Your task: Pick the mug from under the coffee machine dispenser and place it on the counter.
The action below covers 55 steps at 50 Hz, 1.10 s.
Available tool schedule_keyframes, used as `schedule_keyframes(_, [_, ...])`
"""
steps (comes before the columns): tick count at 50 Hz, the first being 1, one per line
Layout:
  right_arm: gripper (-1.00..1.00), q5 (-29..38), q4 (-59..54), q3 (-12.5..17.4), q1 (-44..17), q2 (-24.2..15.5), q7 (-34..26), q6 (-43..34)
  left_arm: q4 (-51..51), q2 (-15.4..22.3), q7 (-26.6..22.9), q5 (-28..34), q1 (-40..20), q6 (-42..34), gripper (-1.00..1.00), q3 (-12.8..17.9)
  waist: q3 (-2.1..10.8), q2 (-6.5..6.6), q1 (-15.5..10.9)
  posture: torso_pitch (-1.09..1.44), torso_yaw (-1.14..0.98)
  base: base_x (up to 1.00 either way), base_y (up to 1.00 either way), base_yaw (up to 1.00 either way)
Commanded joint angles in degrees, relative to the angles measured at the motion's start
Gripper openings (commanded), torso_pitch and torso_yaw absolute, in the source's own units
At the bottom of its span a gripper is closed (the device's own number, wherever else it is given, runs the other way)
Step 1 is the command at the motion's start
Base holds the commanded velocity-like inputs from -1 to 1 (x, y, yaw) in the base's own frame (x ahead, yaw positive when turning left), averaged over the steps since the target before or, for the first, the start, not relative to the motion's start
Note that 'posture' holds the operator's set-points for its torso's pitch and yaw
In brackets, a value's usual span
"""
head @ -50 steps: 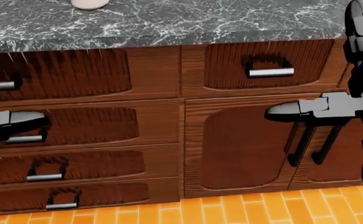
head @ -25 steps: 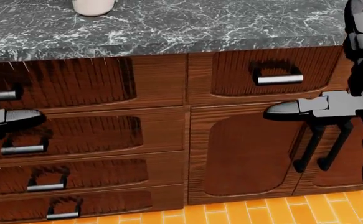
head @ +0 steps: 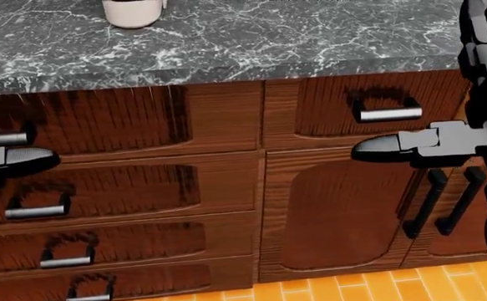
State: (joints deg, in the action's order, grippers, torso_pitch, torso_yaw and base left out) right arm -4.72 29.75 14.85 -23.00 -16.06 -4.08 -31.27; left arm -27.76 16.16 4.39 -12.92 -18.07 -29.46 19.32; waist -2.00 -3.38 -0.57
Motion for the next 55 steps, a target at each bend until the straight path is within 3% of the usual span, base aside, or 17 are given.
schedule_keyframes(1, [1.00, 0.2, 1.1, 0.7, -1.0, -0.6, 0.3, 1.3, -1.7, 0.4, -0.2, 0.0, -1.1, 1.6, 1.00, 0.0, 1.47, -1.55, 0.2, 0.00, 0.00, 0.09, 0.09, 0.00])
schedule_keyframes(2, [1.00, 0.2, 1.1, 0.7, -1.0, -0.6, 0.3, 1.3, -1.8, 0.4, -0.2, -0.1, -1.1, 1.5, 1.00, 0.1, 0.85, 1.24, 0.8, 0.00, 0.00, 0.09, 0.08, 0.00])
schedule_keyframes(4, [1.00, 0.2, 1.1, 0.7, -0.9, -0.5, 0.2, 1.4, -1.8, 0.4, -0.2, -0.1, -1.2, 1.5, 1.00, 0.1, 0.99, 0.37, 0.6, 0.00, 0.00, 0.09, 0.07, 0.00])
schedule_keyframes(10, [1.00, 0.2, 1.1, 0.7, -0.7, -0.5, 0.2, 1.5, -2.0, 0.4, -0.3, -0.1, -1.1, 1.4, 1.00, 0.0, 0.17, 3.64, 0.7, 0.00, 0.00, 0.09, 0.08, 0.00])
schedule_keyframes(13, [1.00, 0.2, 1.2, 0.8, -0.6, -0.5, 0.1, 1.5, -2.1, 0.3, -0.3, 0.0, -1.1, 1.3, 1.00, 0.0, 0.90, 8.25, 1.2, 0.00, 0.00, 0.11, 0.06, 0.00])
schedule_keyframes(23, [1.00, 0.1, 1.1, 0.7, -0.9, -0.5, 0.0, 1.3, -2.3, 0.3, -0.1, -0.1, -1.4, 1.0, 1.00, -0.1, 0.32, 3.92, 0.2, 0.00, 0.00, 0.13, 0.03, 0.00])
schedule_keyframes(27, [1.00, 0.0, 1.2, 0.8, -1.2, -0.7, 0.0, 1.0, -2.4, 0.4, 0.0, -0.2, -1.6, 0.8, 1.00, 0.0, 1.16, -1.03, -0.1, 0.00, 0.00, 0.17, 0.00, 0.00])
schedule_keyframes(28, [1.00, 0.0, 1.2, 0.8, -1.3, -0.7, 0.0, 0.9, -2.4, 0.4, 0.0, -0.3, -1.7, 0.7, 1.00, 0.0, 0.75, 0.48, 0.3, 0.00, 0.00, 0.16, 0.00, 0.00])
schedule_keyframes(30, [1.00, -0.1, 1.1, 0.9, -1.3, -0.8, 0.0, 1.0, -2.3, 0.4, 0.0, -0.3, -1.7, 0.8, 1.00, -0.1, 0.42, 0.28, 0.2, 0.00, 0.00, 0.17, 0.00, 0.00])
schedule_keyframes(36, [1.00, 0.0, 0.9, 0.8, -1.2, -0.7, 0.0, 1.3, -2.1, 0.4, 0.0, -0.2, -1.5, 1.1, 1.00, -0.1, -0.14, 3.41, 0.6, 0.00, 0.00, 0.17, 0.00, 0.00])
schedule_keyframes(40, [1.00, 0.1, 1.0, 0.7, -1.0, -0.7, 0.0, 1.4, -2.4, 0.4, 0.0, -0.2, -1.4, 1.0, 1.00, 0.0, 1.19, 9.15, 1.1, 0.00, 0.00, 0.17, 0.00, 0.00])
schedule_keyframes(41, [1.00, 0.1, 1.0, 0.7, -1.0, -0.6, 0.0, 1.4, -2.4, 0.4, -0.1, -0.2, -1.3, 1.0, 1.00, -0.1, 0.58, 6.67, 0.4, 0.00, 0.00, 0.17, 0.00, 0.00])
schedule_keyframes(43, [1.00, 0.2, 0.9, 0.7, -0.9, -0.6, 0.0, 1.6, -2.4, 0.4, 0.0, -0.2, -1.3, 1.0, 1.00, 0.0, 0.40, 7.39, 0.4, 0.00, 0.00, 0.17, 0.00, 0.00])
schedule_keyframes(49, [1.00, 0.3, 1.0, 0.7, -0.8, -0.5, 0.0, 1.6, -2.5, 0.3, 0.0, -0.1, -1.3, 1.0, 1.00, 0.0, 0.29, 4.23, -0.1, 0.00, 0.00, 0.18, 0.00, 0.00])
schedule_keyframes(53, [1.00, 0.3, 1.1, 0.7, -0.7, -0.5, -0.1, 1.5, -2.5, 0.3, 0.0, 0.0, -1.2, 1.1, 1.00, 0.0, 1.45, -1.33, -0.2, 0.00, 0.00, 0.17, 0.00, 0.00])
schedule_keyframes(54, [1.00, 0.3, 1.2, 0.7, -0.7, -0.5, -0.1, 1.5, -2.5, 0.3, 0.0, 0.0, -1.3, 1.0, 1.00, 0.0, 0.80, 1.25, 0.4, 0.00, 0.00, 0.17, 0.00, 0.00])
schedule_keyframes(55, [1.00, 0.3, 1.2, 0.7, -0.7, -0.5, -0.1, 1.5, -2.5, 0.3, -0.1, 0.0, -1.3, 1.0, 1.00, 0.0, 0.66, 0.36, 0.1, 0.00, 0.00, 0.17, 0.00, 0.00])
